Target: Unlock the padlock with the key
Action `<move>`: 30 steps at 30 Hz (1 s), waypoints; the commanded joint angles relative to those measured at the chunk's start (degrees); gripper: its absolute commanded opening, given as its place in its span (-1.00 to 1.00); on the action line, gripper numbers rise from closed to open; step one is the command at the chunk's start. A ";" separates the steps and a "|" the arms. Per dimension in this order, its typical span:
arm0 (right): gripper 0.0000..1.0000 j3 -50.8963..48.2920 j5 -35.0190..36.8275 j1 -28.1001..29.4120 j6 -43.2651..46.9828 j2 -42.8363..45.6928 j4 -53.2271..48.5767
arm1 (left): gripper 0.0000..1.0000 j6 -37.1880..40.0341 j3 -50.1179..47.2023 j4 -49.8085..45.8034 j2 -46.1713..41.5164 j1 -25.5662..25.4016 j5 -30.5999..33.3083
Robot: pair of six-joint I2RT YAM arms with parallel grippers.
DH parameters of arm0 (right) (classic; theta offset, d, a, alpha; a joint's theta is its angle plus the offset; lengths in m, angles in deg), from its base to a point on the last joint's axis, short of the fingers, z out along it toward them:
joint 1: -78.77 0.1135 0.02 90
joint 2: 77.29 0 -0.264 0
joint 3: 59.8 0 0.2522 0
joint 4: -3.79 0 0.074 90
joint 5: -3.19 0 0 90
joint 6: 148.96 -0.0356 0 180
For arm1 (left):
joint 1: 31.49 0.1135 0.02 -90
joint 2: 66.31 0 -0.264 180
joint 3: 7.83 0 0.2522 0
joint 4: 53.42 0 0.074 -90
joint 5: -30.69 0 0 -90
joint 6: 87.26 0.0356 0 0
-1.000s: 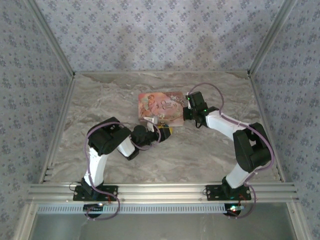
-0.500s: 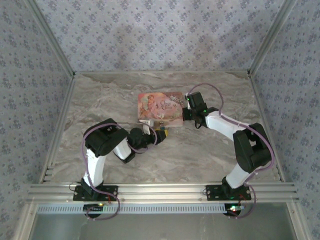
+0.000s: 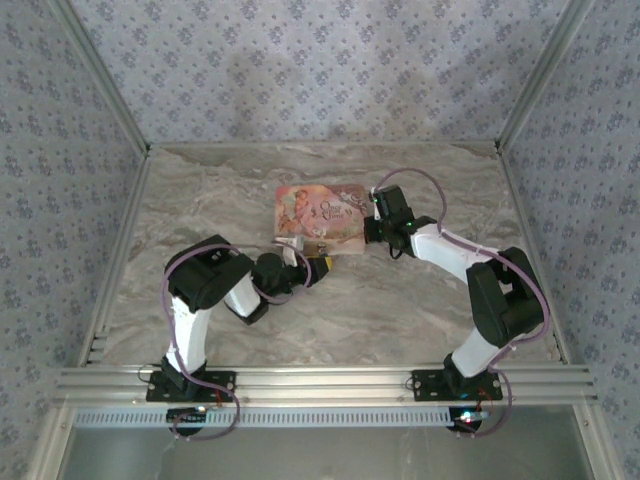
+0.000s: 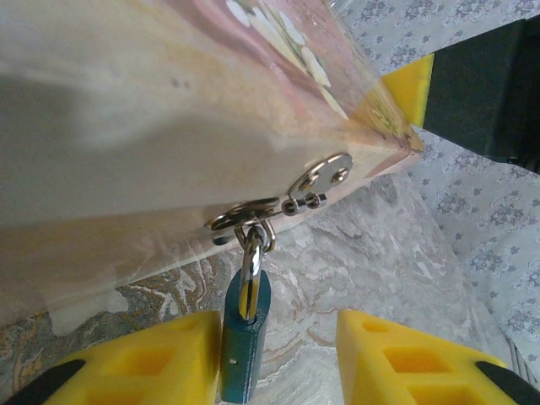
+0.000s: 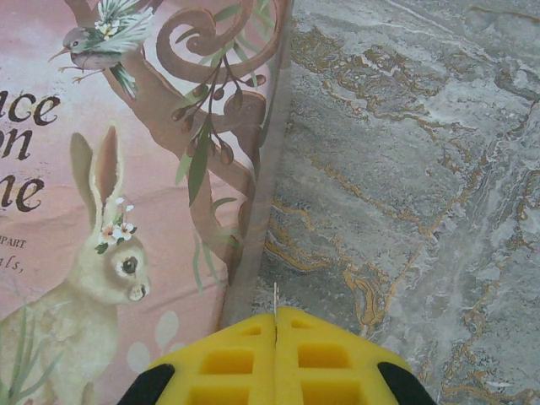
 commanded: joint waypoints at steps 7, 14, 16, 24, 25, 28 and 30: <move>-1.00 -0.74 -0.30 0.55 -0.45 1.96 -0.22 | -0.38 -3.67 0.37 -4.13 0.69 1.82 -2.55; -1.00 -1.16 -0.05 0.68 -0.46 2.68 0.04 | -0.65 -3.88 1.30 -5.89 0.83 2.13 -2.98; -1.00 -1.12 0.05 0.68 -0.29 2.96 -0.03 | -0.67 -3.92 1.33 -6.36 0.65 2.26 -3.12; -1.00 -1.14 -0.28 0.58 -0.01 3.36 0.22 | -0.17 -4.44 2.04 -9.31 0.13 2.57 -3.69; -1.00 -1.23 -0.35 0.59 0.02 3.40 0.21 | -0.11 -4.56 2.03 -8.60 0.42 2.58 -3.61; -1.00 -1.23 -0.27 0.61 -0.10 3.31 0.44 | -0.09 -5.04 2.71 -6.37 1.36 2.52 -4.34; -1.00 -1.31 -0.36 0.67 -0.21 3.35 0.63 | -0.05 -5.37 3.84 -6.50 1.77 2.44 -5.28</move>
